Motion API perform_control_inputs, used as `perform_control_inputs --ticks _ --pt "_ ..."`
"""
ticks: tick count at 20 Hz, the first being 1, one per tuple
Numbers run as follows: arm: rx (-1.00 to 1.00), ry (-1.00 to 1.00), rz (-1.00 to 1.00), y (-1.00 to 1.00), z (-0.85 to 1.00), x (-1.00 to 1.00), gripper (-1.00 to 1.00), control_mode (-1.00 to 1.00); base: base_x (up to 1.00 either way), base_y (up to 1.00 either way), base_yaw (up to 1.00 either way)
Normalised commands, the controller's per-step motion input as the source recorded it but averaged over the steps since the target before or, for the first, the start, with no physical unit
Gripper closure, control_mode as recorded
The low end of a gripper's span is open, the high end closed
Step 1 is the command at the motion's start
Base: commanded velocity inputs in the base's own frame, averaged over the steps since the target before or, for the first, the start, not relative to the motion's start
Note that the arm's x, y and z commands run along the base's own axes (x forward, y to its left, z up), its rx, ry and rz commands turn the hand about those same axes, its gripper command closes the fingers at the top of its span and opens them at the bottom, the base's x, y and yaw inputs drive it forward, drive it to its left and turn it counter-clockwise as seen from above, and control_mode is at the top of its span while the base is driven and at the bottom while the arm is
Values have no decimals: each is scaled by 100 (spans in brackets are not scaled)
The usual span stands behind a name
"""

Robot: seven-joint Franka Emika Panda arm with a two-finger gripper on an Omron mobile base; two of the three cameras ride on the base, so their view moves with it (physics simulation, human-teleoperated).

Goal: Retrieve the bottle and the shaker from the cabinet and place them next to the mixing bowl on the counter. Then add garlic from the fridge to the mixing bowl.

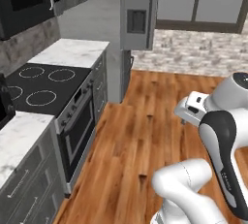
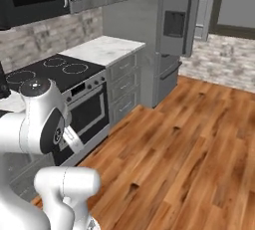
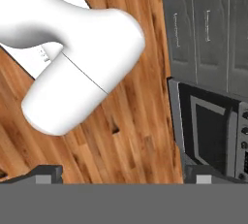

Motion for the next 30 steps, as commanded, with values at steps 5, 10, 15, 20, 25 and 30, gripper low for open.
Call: perform_control_inputs --ticks 5,10,15,20,25,30 --pt "0 0 0 0 0 0 -100 100 55 -67 -2" --pt "0 0 0 0 0 0 -100 100 58 -75 -1" --pt "0 0 0 0 0 0 -100 100 66 -69 0" --pt "0 0 0 0 0 0 -100 100 70 -66 0" --pt "0 0 0 0 0 0 -100 100 68 -68 0" --pt "0 0 0 0 0 0 -100 100 68 -70 0"
